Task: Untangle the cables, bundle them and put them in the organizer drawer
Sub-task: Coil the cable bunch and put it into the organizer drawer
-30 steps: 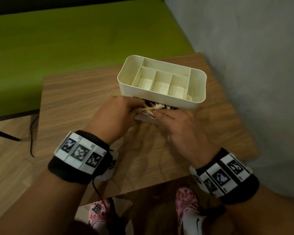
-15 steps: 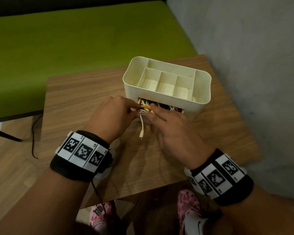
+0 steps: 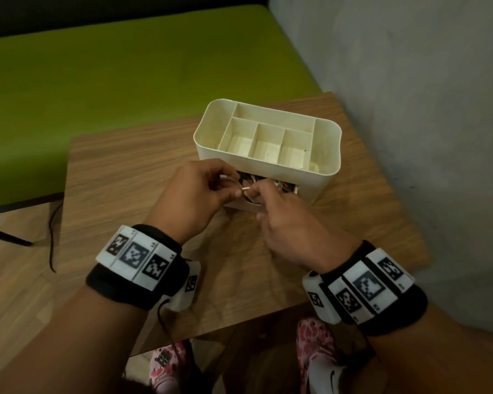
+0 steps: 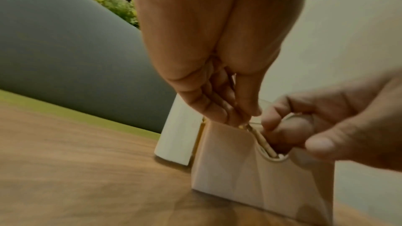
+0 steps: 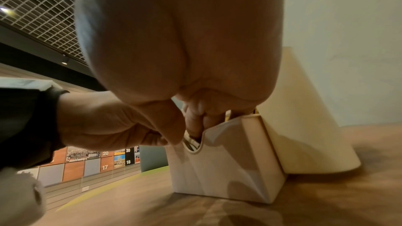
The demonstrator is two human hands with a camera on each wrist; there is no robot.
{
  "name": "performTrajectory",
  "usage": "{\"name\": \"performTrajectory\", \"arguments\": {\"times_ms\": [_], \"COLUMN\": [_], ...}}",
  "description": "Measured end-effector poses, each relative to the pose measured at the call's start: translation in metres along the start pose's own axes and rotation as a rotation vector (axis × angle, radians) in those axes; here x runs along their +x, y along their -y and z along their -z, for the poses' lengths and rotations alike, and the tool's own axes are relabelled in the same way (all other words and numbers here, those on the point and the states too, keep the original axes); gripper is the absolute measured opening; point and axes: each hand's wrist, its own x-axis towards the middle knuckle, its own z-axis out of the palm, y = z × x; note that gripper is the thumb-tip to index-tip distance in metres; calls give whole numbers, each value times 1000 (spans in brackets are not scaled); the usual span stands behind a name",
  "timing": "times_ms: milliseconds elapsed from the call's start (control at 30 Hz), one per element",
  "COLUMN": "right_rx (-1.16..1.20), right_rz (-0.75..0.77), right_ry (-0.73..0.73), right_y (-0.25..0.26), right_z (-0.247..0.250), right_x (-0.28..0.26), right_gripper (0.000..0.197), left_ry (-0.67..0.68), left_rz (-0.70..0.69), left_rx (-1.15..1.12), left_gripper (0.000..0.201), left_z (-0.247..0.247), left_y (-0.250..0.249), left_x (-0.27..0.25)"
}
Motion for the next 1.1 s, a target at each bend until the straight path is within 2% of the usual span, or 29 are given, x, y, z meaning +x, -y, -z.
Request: {"name": "performTrajectory", "arguments": {"times_ms": [67, 233, 300, 367, 433, 500, 600, 733, 800, 900, 933, 1033, 1100], "right_rx": [12, 135, 166, 45, -68, -110, -155, -123, -96, -91, -93, -64, -19], "right_rz": [13, 7, 27, 106, 211, 273, 192, 179, 154, 111, 94, 66, 52], "right_ry": [7, 6, -124, -369, -492, -462, -371, -356, -315, -254, -240, -210, -242], "right_y": [-2, -7, -3, 4, 10, 11, 0, -15, -11, -7, -7, -6, -9], "right_z": [-2, -2, 1, 6, 4, -7, -22, -29, -28, -24, -22, -19, -16], "right_x": [0, -3, -4, -7, -7, -6, -1, 2, 3, 3, 4, 3, 5], "right_gripper": [37, 38, 30, 18, 15, 16, 30, 32, 35, 49, 47, 46, 47], "left_ry": [-42, -5, -4, -5, -6, -15, -45, -57, -68, -127, -123, 43, 120], "left_rz": [-46, -176, -179, -178, -180, -184, -190, -228, -267, -298, -293, -228, -199], "left_rx": [157, 401, 444, 451, 469, 483, 484, 501, 578, 809, 844, 836, 829], "left_gripper": [12, 11, 11, 11, 11, 13, 11, 11, 14, 25, 29, 33, 37], "left_z": [-6, -14, -15, -16, -17, -18, -19, -20, -18, -8, -5, -13, -21], "left_y": [2, 1, 1, 1, 1, 3, 5, 6, 4, -4, -9, -18, -17], "left_x": [3, 9, 12, 13, 14, 15, 15, 12, 5, -13, -19, -29, -30]}}
